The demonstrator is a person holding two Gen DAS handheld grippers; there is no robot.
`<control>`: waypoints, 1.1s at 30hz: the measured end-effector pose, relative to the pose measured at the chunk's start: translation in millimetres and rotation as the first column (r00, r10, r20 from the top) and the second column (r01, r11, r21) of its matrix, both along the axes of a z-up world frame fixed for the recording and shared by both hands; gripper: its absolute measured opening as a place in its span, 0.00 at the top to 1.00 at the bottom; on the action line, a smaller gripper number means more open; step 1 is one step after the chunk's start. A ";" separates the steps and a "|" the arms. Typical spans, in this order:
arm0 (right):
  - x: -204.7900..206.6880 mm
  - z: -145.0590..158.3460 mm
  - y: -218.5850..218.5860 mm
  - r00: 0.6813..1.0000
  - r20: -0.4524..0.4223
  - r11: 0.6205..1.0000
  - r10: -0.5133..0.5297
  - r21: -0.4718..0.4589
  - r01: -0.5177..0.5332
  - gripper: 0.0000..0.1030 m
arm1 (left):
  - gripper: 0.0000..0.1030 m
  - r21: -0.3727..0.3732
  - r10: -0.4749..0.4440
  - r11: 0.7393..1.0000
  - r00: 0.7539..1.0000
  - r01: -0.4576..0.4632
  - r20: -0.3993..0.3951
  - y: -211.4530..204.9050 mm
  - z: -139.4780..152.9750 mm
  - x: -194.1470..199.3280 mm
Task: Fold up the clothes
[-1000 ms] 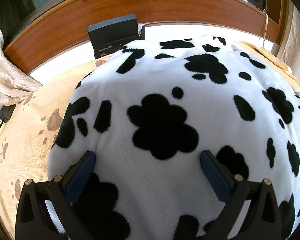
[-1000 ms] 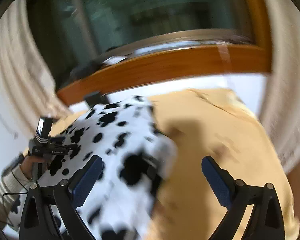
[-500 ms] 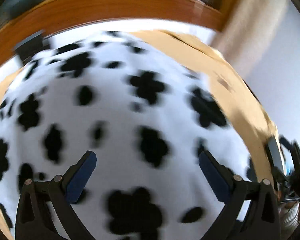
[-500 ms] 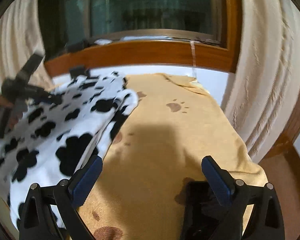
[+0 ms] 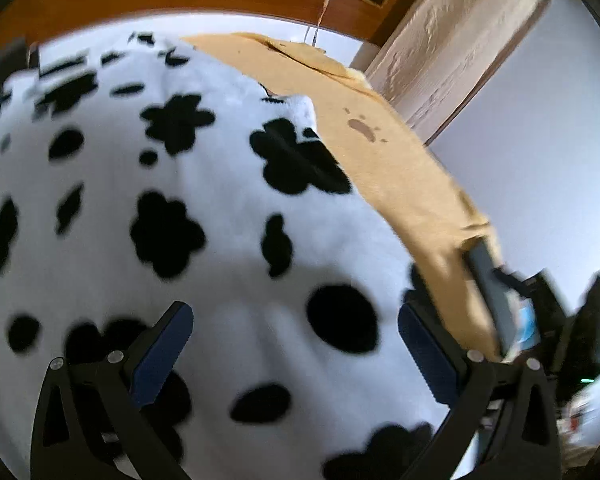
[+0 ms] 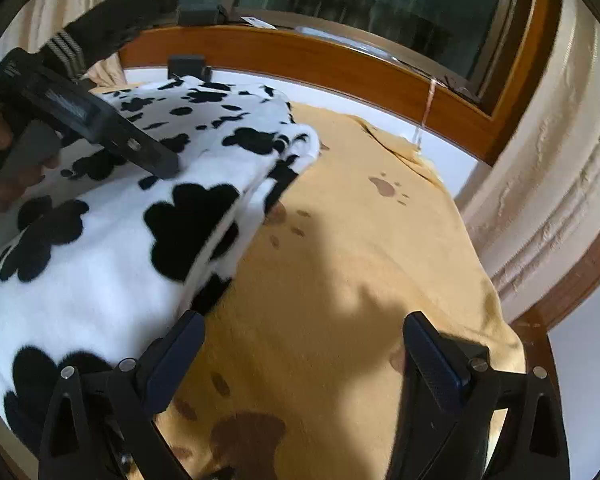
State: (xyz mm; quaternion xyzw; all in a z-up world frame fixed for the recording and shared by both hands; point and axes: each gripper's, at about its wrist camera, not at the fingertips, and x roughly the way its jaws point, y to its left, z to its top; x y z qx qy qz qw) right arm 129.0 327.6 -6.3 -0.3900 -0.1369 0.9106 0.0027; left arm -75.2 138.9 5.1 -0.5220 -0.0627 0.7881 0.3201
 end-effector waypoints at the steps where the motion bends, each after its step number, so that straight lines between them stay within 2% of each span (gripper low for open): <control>1: 2.6 -2.6 2.1 1.000 0.018 1.000 -0.010 0.001 0.010 0.02 | 0.00 0.045 0.001 0.999 1.000 -0.002 0.022 -6.3 0.8 2.6; 3: 10.5 -5.2 4.2 0.999 0.042 1.000 0.002 -0.008 -0.001 0.02 | 0.00 0.113 -0.010 0.994 0.999 0.005 0.047 -13.7 3.6 10.7; 7: 32.4 -4.1 -1.0 0.993 0.077 0.996 0.086 -0.045 -0.083 0.02 | 0.00 0.177 -0.081 0.982 0.995 0.071 0.052 -10.5 11.2 34.2; 11: 52.4 -2.8 -24.5 0.982 0.060 0.983 0.181 0.011 -0.182 0.02 | 0.00 0.152 -0.165 0.975 0.986 0.160 0.021 5.2 13.8 58.0; 13: 56.4 0.6 -32.0 0.980 0.039 0.980 0.196 0.009 -0.196 0.02 | 0.00 0.155 -0.204 0.967 0.979 0.202 0.000 6.8 15.1 71.7; 15: 55.0 5.5 -31.7 0.980 0.020 0.979 0.198 -0.045 -0.197 0.02 | 0.00 0.166 -0.242 0.955 0.969 0.245 -0.040 3.0 19.2 83.9; 17: 52.3 9.7 -28.9 0.981 0.006 0.975 0.194 -0.110 -0.192 0.02 | 0.00 0.147 -0.270 0.947 0.956 0.285 -0.114 -4.8 27.3 98.1; 20: 45.2 14.9 -17.2 0.985 -0.003 0.954 0.174 -0.249 -0.169 0.02 | 0.00 0.042 -0.317 0.941 0.916 0.337 -0.245 -12.6 40.1 125.0; 23: 39.6 20.6 -7.3 0.988 -0.018 0.907 0.156 -0.393 -0.150 0.02 | 0.00 -0.109 -0.394 0.918 0.843 0.382 -0.366 -13.9 48.8 158.7; 25: 36.4 22.0 -5.1 0.987 -0.025 0.881 0.157 -0.448 -0.152 0.02 | 0.00 -0.222 -0.472 0.882 0.768 0.416 -0.433 -7.7 49.9 185.0; 27: 34.4 21.8 -5.7 0.988 -0.028 0.877 0.153 -0.456 -0.148 0.02 | 0.00 -0.315 -0.541 0.841 0.701 0.440 -0.465 0.4 46.0 205.1; 29: 36.0 22.7 -2.7 0.990 -0.036 0.883 0.134 -0.449 -0.135 0.02 | 0.00 -0.420 -0.607 0.793 0.620 0.441 -0.497 15.3 38.5 224.6; 33: 43.6 29.0 19.8 0.996 -0.063 0.874 0.060 -0.479 -0.083 0.02 | 0.00 -0.595 -0.711 0.702 0.435 0.392 -0.552 49.7 22.5 258.3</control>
